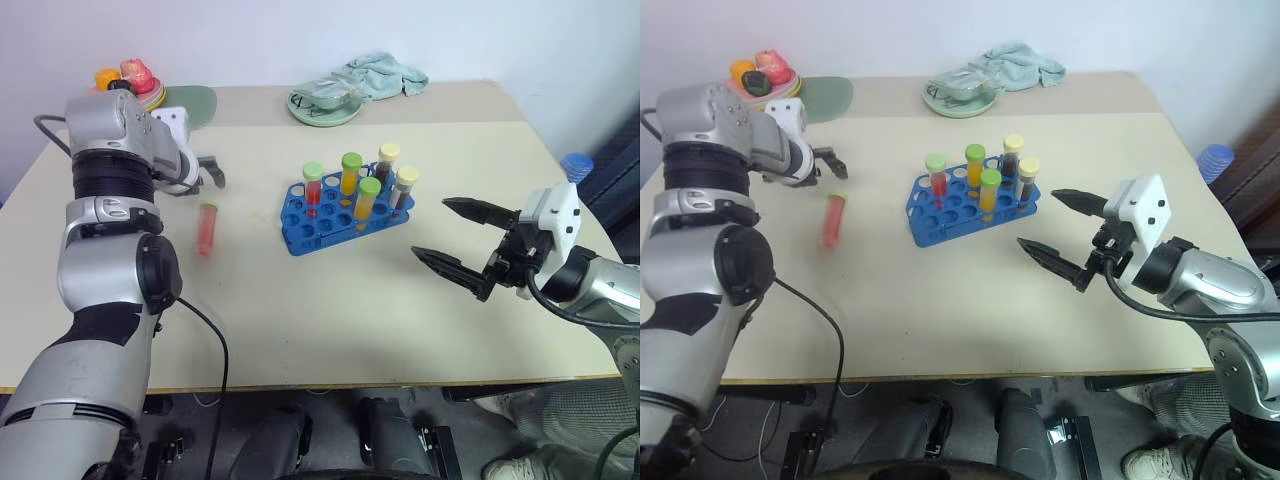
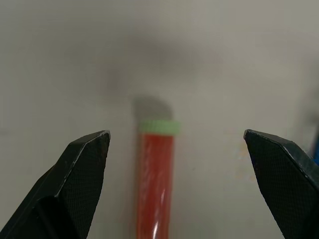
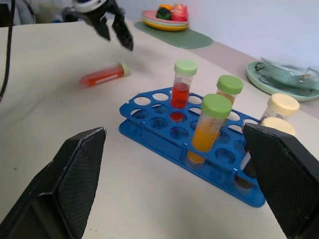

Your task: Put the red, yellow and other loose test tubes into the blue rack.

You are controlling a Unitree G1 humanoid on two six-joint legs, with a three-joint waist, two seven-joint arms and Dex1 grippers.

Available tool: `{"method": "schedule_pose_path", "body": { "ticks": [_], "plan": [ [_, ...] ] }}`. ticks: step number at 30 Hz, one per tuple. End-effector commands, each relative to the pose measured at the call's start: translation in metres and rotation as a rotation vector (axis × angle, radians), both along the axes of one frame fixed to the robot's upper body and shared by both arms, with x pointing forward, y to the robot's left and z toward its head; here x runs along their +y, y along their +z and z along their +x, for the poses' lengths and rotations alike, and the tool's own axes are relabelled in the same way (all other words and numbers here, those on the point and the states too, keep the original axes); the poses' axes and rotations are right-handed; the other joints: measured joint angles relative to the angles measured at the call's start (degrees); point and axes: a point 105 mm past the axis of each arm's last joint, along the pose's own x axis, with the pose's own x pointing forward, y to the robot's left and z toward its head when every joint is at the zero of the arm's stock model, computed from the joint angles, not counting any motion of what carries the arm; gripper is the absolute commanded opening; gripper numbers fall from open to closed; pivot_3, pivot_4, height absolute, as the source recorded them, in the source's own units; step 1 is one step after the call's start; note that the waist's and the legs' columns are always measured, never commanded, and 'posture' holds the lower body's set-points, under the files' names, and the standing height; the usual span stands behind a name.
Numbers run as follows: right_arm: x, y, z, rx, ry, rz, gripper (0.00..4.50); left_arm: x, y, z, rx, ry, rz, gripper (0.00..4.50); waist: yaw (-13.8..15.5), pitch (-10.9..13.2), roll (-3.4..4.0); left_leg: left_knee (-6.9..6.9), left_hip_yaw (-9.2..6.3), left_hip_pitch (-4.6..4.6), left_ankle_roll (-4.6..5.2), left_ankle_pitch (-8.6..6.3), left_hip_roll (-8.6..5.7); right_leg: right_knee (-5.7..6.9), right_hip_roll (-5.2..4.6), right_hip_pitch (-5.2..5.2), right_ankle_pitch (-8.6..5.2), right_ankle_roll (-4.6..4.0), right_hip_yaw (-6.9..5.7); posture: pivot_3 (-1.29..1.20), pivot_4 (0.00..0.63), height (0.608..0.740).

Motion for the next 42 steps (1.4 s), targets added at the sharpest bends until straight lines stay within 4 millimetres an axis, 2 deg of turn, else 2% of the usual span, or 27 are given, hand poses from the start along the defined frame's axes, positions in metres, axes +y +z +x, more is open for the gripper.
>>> {"method": "schedule_pose_path", "body": {
  "ticks": [1,7,17,23,29,32,34,36,37,42],
  "plan": [
    [0.003,0.009,-0.002,-0.052,0.017,0.003,4.5,0.011,0.005,-0.003,0.009,0.032,0.013,4.41,0.1,0.0,-0.01,0.0,0.0,-0.01,0.0,0.0,0.0,-0.01,0.0,0.0,0.0,0.0,0.0,0.0,0.15,0.74],
    [0.003,0.009,-0.001,-0.053,0.017,0.003,4.5,0.013,-0.018,-0.003,0.06,0.05,0.02,4.41,0.1,0.0,0.0,0.0,0.0,-0.01,0.0,0.0,0.0,-0.01,-0.01,0.0,0.0,0.0,0.0,0.0,0.15,0.74],
    [0.0,0.009,-0.006,-0.046,0.0,-0.002,4.5,-0.004,-0.049,0.005,0.084,0.057,-0.014,4.41,0.1,0.0,0.0,0.0,0.01,-0.02,0.0,0.0,0.0,0.0,-0.11,-0.01,0.0,0.0,0.01,0.0,0.15,0.74],
    [-0.001,0.009,-0.009,-0.041,-0.01,-0.002,4.5,-0.005,-0.053,0.009,0.069,0.076,0.012,4.41,0.1,0.0,0.05,0.02,0.04,0.02,0.0,0.0,0.0,0.02,-0.16,0.03,0.0,0.0,0.01,0.0,0.15,0.74],
    [-0.001,0.008,-0.01,-0.037,-0.018,0.005,4.5,-0.006,-0.048,0.014,0.04,0.075,0.03,4.41,0.1,0.0,0.05,0.04,0.05,0.03,0.0,0.0,0.0,0.04,-0.17,0.04,0.0,0.0,0.01,0.0,0.15,0.74],
    [0.0,0.008,-0.009,-0.037,-0.02,0.005,4.5,-0.009,-0.046,0.016,0.028,0.059,0.03,3.62,0.1,0.0,0.05,0.04,0.05,0.03,0.0,0.0,0.0,0.05,-0.17,0.04,0.0,0.0,0.01,0.0,0.15,0.74],
    [0.0,0.009,-0.009,-0.038,-0.02,0.005,4.5,-0.01,-0.046,0.016,0.03,0.052,0.028,2.66,0.1,0.0,0.05,0.04,0.05,0.02,0.0,0.0,0.0,0.05,-0.17,0.04,0.0,0.0,0.01,0.0,0.15,0.74],
    [0.0,0.01,-0.009,-0.039,-0.019,0.005,4.5,-0.01,-0.046,0.015,0.033,0.051,0.027,1.52,0.0,0.0,0.05,0.04,0.05,0.02,0.0,0.0,0.0,0.05,-0.17,0.03,0.0,0.0,0.01,0.0,0.15,0.74],
    [-0.001,0.01,-0.009,-0.039,-0.019,0.004,4.5,-0.011,-0.044,0.015,0.035,0.049,0.023,1.12,0.0,0.0,0.05,0.04,0.05,0.02,0.0,0.0,0.0,0.05,-0.17,0.03,0.0,0.0,0.01,0.0,0.15,0.74],
    [-0.001,0.01,-0.007,-0.039,-0.016,0.003,4.5,-0.013,-0.034,0.013,0.029,0.029,-0.048,1.12,0.0,0.0,0.04,0.04,0.05,0.01,0.0,-0.01,0.0,0.05,-0.17,0.02,0.0,0.0,0.02,0.0,0.15,0.74]
  ]
}}
